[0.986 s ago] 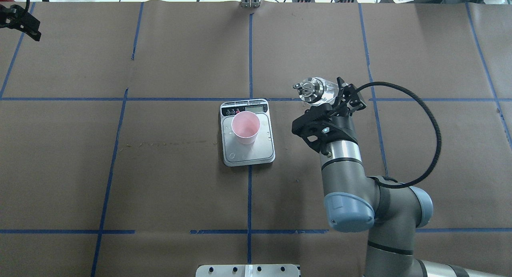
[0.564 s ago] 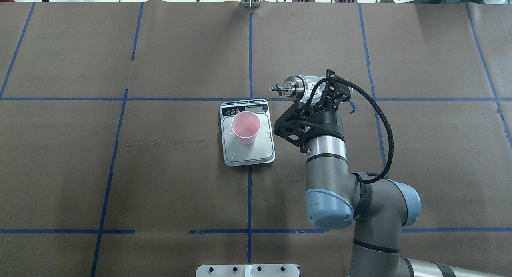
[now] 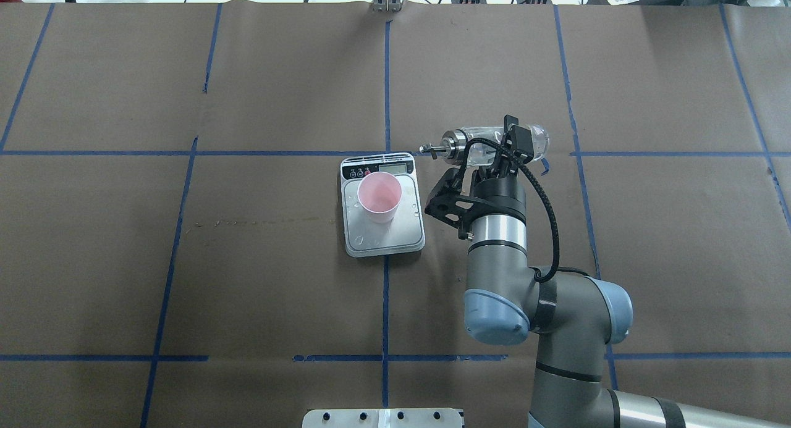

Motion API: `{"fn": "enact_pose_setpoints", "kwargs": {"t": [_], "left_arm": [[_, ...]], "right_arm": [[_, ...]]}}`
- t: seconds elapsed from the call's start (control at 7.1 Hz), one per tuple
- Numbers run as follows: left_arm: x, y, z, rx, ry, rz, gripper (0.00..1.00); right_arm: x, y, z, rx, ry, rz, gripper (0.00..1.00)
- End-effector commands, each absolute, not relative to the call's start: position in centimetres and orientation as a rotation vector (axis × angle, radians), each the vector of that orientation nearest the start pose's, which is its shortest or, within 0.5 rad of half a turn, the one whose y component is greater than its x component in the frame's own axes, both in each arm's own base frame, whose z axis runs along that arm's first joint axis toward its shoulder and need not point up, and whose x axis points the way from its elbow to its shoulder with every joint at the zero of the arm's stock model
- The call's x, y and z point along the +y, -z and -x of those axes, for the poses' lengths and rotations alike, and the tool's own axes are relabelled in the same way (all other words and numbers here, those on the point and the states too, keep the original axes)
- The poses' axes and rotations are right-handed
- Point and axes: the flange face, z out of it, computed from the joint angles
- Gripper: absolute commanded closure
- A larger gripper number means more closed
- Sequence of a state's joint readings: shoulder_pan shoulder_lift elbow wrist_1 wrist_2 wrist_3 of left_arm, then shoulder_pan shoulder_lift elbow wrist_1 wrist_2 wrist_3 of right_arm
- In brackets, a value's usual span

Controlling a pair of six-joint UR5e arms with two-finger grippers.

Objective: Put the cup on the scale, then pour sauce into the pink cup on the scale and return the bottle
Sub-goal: 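Lift the sauce bottle with the right gripper and carry it over the pink cup, then tilt the sauce bottle with the right gripper to pour into the pink cup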

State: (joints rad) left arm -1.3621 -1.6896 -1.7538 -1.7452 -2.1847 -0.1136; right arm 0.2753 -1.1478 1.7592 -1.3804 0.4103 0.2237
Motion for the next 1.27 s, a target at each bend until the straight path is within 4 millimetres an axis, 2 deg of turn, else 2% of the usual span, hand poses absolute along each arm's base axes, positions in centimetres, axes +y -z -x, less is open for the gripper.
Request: {"fn": "enact_pose_setpoints", "kwargs": {"t": [0.0, 0.42, 0.7, 1.13], "left_arm": [[-55.5, -50.5, -4.0, 0.667, -0.235, -0.346, 0.00], [-55.7, -51.4, -3.9, 0.663, -0.230, -0.336, 0.00], [-56.1, -52.6, -3.8, 0.664, -0.231, -0.346, 0.00], [-56.6, -53.5, -3.6, 0.662, -0.222, -0.337, 0.00]], "right_arm": [[-38.4, -28.5, 53.4, 0.351, 0.475, -1.260, 1.00], [-38.7, -29.1, 54.5, 0.497, 0.590, -1.245, 1.00], [-39.1, -28.1, 55.7, 0.604, 0.643, -1.244, 1.00], [-37.8, -28.1, 56.3, 0.732, 0.716, -1.247, 1.00]]}}
